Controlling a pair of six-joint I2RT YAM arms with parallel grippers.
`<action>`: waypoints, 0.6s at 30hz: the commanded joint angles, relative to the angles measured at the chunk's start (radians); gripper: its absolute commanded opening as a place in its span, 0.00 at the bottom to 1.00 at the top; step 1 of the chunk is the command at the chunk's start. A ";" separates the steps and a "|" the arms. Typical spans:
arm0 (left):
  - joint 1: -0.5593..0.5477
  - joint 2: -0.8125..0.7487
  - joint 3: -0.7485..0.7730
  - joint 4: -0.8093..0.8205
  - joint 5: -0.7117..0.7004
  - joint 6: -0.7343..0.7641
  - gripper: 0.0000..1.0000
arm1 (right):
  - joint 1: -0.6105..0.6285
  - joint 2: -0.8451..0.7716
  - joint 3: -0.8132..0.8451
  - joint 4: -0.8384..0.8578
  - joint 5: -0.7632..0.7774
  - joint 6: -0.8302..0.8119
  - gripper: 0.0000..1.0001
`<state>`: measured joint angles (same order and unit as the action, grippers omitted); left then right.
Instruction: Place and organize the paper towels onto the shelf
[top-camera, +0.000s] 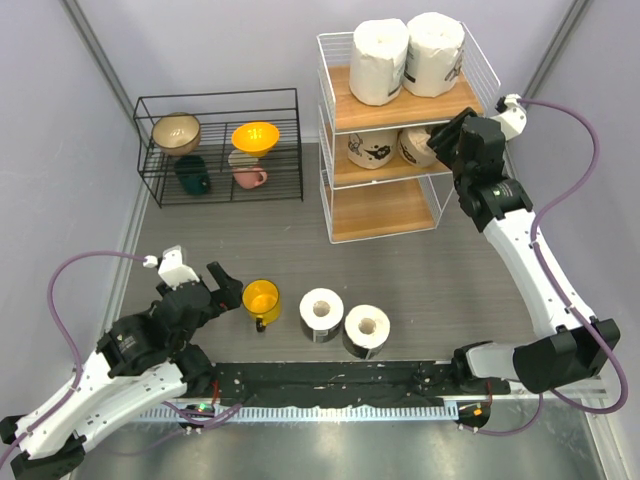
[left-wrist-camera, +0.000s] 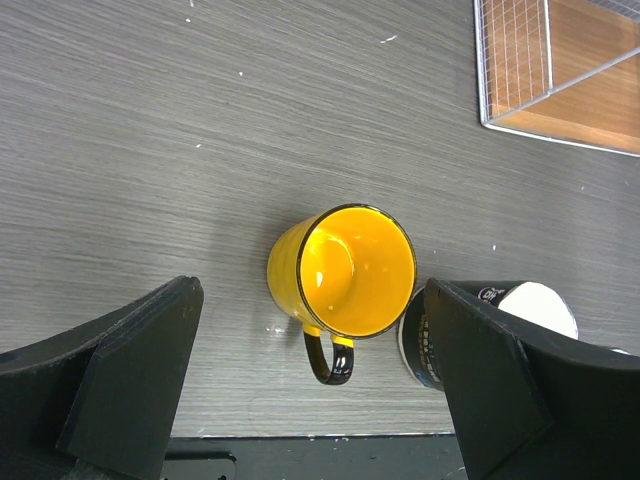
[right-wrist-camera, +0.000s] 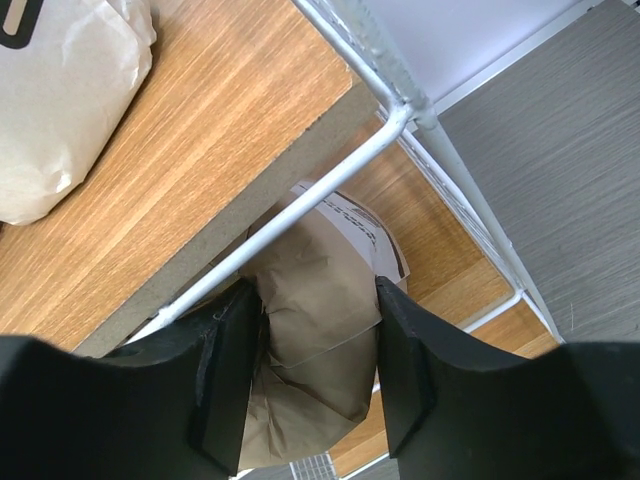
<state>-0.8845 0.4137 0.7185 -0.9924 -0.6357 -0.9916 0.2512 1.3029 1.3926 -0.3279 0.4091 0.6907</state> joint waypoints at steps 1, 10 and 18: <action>-0.005 -0.006 0.013 0.014 -0.016 -0.005 1.00 | 0.000 -0.017 -0.003 0.085 -0.007 0.000 0.56; -0.005 -0.007 0.012 0.012 -0.015 -0.008 1.00 | -0.001 -0.066 -0.033 0.128 -0.010 0.001 0.63; -0.005 -0.007 0.012 0.011 -0.012 -0.009 1.00 | 0.000 -0.114 -0.061 0.170 -0.006 0.000 0.64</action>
<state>-0.8845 0.4137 0.7185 -0.9924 -0.6353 -0.9920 0.2512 1.2427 1.3331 -0.2558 0.4007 0.6907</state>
